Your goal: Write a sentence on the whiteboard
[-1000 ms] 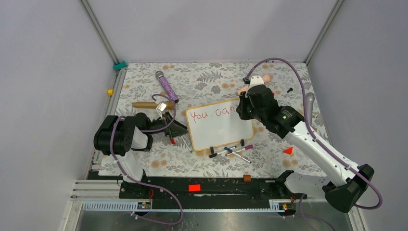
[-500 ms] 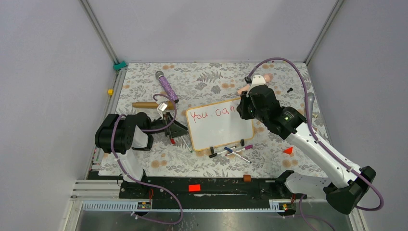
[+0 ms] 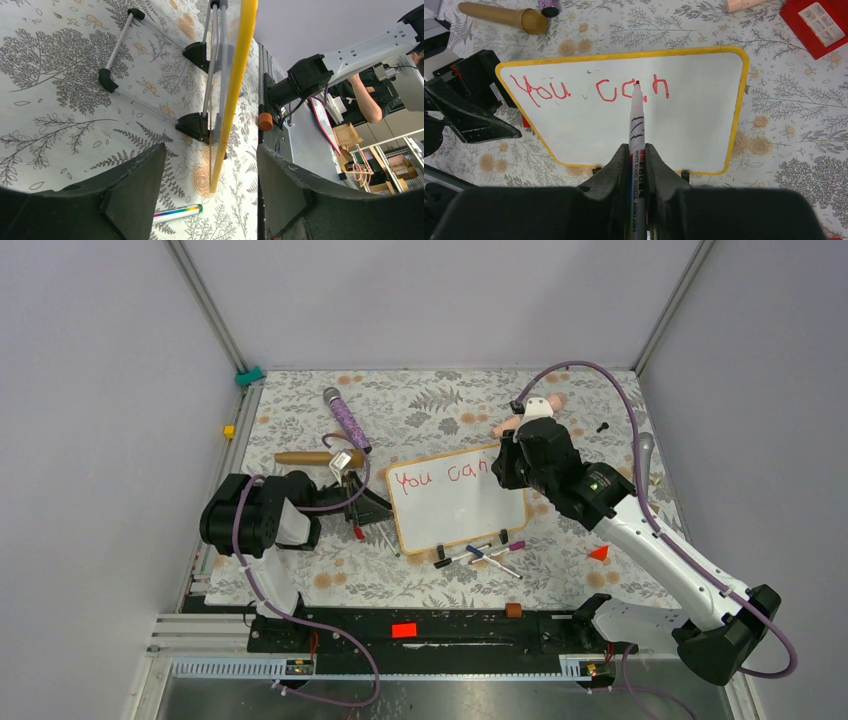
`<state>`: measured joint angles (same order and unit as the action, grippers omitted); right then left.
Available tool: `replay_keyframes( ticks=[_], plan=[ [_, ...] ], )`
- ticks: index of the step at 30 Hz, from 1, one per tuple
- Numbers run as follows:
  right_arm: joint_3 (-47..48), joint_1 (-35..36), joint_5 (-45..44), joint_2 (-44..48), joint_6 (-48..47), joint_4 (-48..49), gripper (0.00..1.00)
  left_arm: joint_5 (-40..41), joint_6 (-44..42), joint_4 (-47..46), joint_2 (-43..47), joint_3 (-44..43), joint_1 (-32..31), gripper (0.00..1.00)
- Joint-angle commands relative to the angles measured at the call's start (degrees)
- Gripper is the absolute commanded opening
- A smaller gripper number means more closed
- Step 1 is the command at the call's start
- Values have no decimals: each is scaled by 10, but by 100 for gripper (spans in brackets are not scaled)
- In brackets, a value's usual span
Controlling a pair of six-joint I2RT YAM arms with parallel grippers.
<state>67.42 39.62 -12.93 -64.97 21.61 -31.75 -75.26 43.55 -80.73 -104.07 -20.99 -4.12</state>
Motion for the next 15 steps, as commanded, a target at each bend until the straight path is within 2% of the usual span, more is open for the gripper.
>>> replay_keyframes(
  ticks=[1, 10, 15],
  plan=[
    [11, -3, -7, -2, 12, 13, 0, -3, -11, -38, -5, -14, -2, 66],
    [20, -2, 7, -18, 12, 13, 0, -1, -22, -39, -25, -34, -33, 66],
    [23, 0, 15, -26, 13, 13, 0, -5, -35, -40, -7, -30, -33, 67]
  ],
)
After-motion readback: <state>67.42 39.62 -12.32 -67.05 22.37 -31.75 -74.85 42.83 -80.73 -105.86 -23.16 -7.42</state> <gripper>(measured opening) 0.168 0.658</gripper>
